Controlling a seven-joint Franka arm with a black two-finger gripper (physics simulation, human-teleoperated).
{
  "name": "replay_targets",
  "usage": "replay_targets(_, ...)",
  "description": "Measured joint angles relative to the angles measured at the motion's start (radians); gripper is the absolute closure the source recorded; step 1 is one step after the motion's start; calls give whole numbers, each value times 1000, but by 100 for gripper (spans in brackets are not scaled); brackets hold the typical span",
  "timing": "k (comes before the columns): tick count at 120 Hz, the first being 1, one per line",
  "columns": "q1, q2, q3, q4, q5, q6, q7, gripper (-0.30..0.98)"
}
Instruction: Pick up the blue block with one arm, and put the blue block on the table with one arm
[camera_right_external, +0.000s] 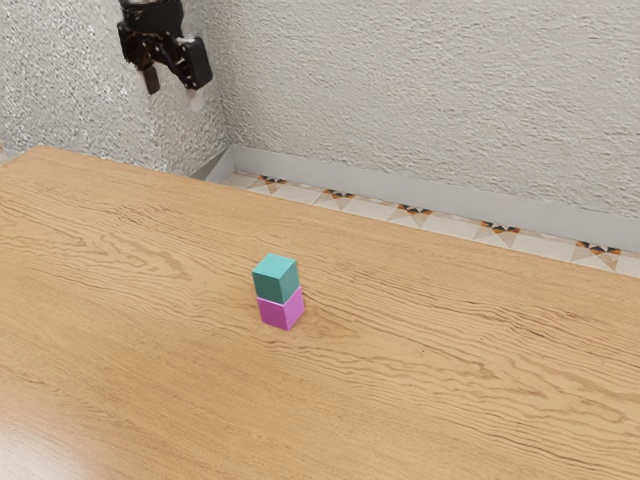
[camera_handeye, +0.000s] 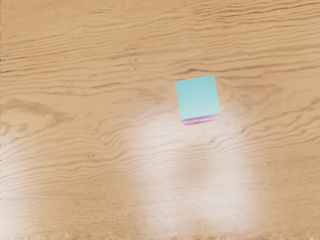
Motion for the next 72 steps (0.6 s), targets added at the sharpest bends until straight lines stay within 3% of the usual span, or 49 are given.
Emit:
replay_targets(33,21,-23,18,-55,0,-37,-12,0)
replay_targets(50,5,-154,-15,-419,-29,124,-18,0)
replay_targets(72,-5,-137,-44,-558,-103,308,-47,0)
